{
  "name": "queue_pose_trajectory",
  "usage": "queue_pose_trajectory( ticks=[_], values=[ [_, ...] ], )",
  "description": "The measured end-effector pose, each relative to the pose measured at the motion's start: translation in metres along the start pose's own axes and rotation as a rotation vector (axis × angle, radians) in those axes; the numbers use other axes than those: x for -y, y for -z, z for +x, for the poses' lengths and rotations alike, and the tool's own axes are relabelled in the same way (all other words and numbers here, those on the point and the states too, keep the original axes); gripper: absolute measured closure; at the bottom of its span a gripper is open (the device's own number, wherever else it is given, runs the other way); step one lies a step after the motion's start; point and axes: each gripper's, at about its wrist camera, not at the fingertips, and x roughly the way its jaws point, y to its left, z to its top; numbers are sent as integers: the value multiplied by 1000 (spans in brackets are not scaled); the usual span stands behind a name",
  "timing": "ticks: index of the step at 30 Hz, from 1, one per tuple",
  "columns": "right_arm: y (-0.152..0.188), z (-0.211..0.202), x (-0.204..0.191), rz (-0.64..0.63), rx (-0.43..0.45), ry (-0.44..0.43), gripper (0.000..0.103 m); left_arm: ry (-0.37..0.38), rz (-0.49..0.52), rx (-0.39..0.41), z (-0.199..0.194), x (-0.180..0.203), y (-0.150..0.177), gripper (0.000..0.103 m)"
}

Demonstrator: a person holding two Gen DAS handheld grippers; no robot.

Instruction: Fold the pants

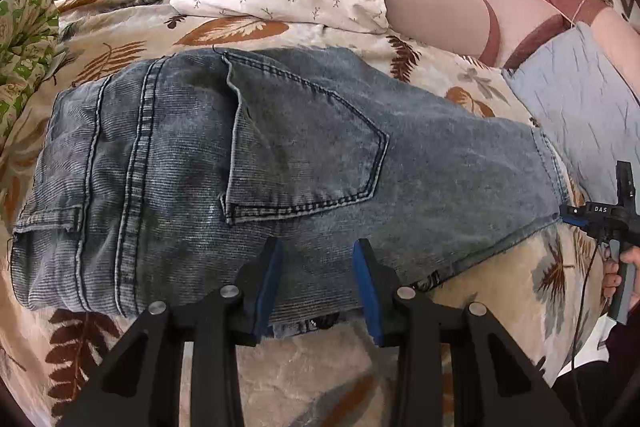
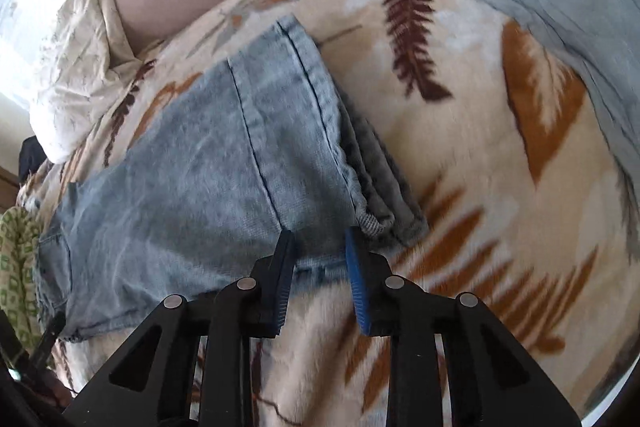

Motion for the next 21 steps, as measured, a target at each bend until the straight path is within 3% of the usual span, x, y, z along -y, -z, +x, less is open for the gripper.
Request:
queue_pose_trajectory(
  ticks=[3, 11, 14, 17, 21],
  values=[
    [16, 2, 5, 36, -44, -4, 79, 4, 16, 0, -1, -1, 2, 64],
    [9, -15, -2, 25, 9, -78, 74, -1, 6, 0, -19, 1, 1, 64],
    [7, -30, -41, -83, 36, -141, 73, 47, 30, 61, -35, 12, -1, 64],
    [9, -38, -94, -212, 53, -266, 63, 95, 73, 128, -42, 24, -5, 61],
    [8, -35, -150, -306, 80, -352, 63, 124, 128, 121, -35, 39, 0, 59]
  ],
)
